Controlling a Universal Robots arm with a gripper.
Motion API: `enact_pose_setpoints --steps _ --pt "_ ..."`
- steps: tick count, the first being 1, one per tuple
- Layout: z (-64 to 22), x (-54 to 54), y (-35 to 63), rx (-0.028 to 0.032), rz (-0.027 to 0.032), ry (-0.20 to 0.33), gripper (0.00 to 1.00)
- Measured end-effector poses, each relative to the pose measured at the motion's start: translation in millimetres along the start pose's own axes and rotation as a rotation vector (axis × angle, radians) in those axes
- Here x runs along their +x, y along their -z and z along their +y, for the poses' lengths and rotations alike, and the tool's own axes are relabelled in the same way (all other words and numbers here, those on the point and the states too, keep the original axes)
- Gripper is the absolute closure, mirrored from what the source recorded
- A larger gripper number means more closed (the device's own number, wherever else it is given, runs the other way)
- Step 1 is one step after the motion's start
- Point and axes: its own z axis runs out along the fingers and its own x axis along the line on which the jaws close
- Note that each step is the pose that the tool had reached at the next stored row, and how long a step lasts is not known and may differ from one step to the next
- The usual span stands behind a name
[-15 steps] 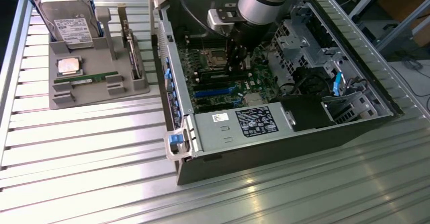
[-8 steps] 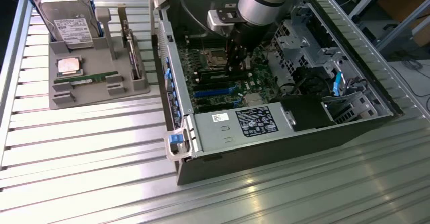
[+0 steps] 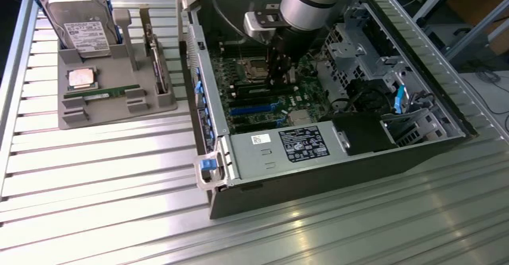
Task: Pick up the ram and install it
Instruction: 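Insert the ram into the slot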
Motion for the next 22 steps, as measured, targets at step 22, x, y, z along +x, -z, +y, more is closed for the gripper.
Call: enact_pose_setpoints --steps 22 --pt "-32.5 0.8 18.4 -0.0152 0.0 0.0 0.9"
